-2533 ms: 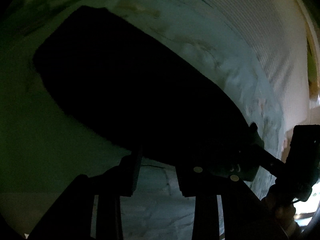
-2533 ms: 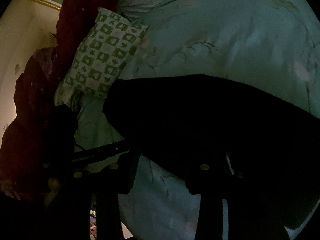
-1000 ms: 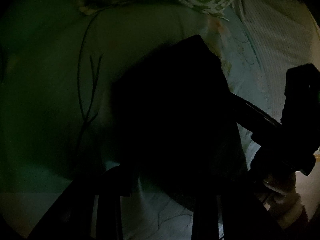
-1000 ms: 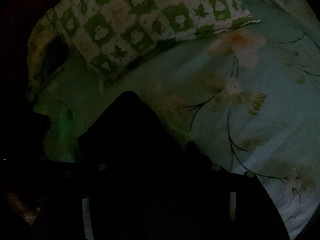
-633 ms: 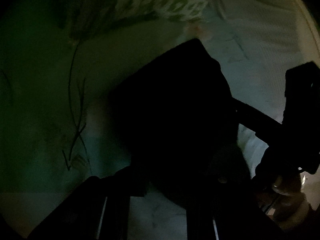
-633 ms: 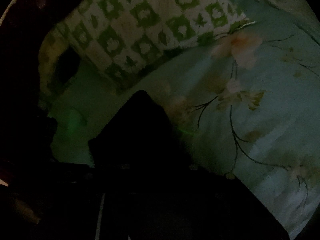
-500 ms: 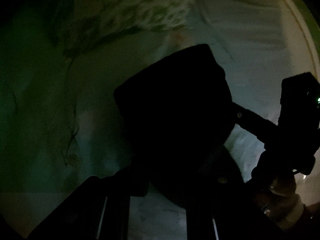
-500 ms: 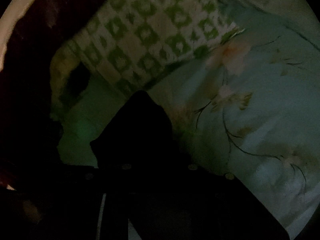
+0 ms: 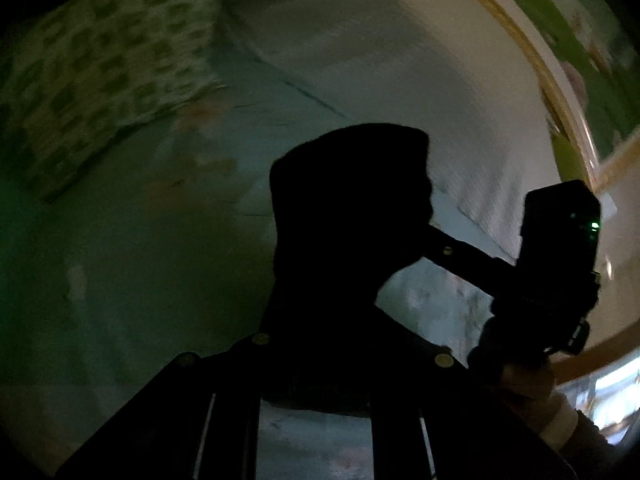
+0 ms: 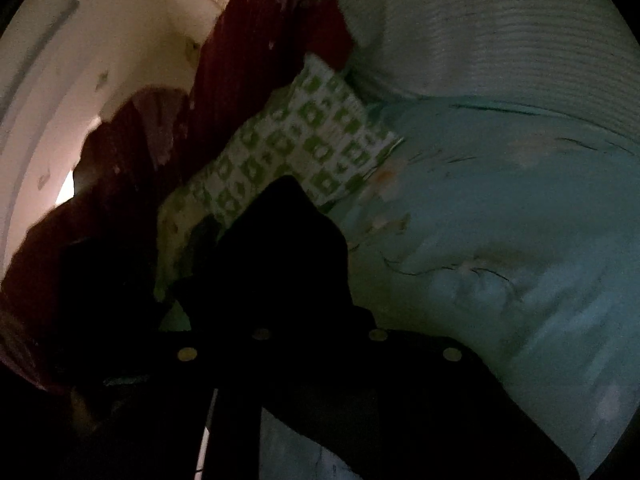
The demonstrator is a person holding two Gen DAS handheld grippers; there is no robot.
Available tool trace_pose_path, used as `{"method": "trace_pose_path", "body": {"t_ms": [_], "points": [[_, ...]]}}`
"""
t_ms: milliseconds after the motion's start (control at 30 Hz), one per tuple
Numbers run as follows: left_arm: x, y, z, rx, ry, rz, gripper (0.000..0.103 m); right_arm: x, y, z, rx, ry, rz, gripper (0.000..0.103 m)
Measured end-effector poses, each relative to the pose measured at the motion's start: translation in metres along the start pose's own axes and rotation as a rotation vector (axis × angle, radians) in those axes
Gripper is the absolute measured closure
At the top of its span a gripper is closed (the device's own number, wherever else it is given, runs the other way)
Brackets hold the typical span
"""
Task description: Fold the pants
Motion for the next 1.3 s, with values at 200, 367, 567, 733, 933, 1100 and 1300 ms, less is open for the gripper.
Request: {"method": "trace_pose_path", "body": {"t_ms": [200, 367, 567, 733, 933, 1100, 1300], "points": [[-0.005, -0.055, 0.014, -0.108, 0.013, 0.006, 0.093, 0.052, -0.013, 0.017, -0.070, -0.117, -0.011, 0.088], [-0.013, -0.088, 0.034, -0.180, 0.042, 0.002, 0.093, 0.086, -0.033, 0.038, -0.126, -0.176, 0.002, 0.088], [-0.025, -0.117, 0.058, -0.237, 0.077, 0.000, 0.093, 0.110, -0.050, 0.056, -0.167, -0.208, 0.027, 0.088], [-0.038, -0.134, 0.070, -0.275, 0.098, -0.008, 0.093, 0.125, -0.062, 0.072, -0.199, -0.230, 0.041, 0.088], [-0.054, -0.152, 0.093, -0.354, 0.098, -0.046, 0.093, 0.136, -0.080, 0.095, -0.238, -0.238, 0.078, 0.088], [-0.066, -0.166, 0.111, -0.440, 0.078, -0.088, 0.092, 0.140, -0.095, 0.110, -0.272, -0.237, 0.109, 0.088], [-0.076, -0.178, 0.126, -0.512, 0.067, -0.093, 0.092, 0.150, -0.106, 0.124, -0.294, -0.235, 0.146, 0.088]]}}
Point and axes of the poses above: each gripper's, at about its wrist camera, not at the fingertips, and x roughly against the way its jaws point, y to its left, z to its underside, the point moved 7 cm from there along -x, roughly the way its jaws point, and after that the axes turned 13 degrees about -z, right-handed, at the moved point
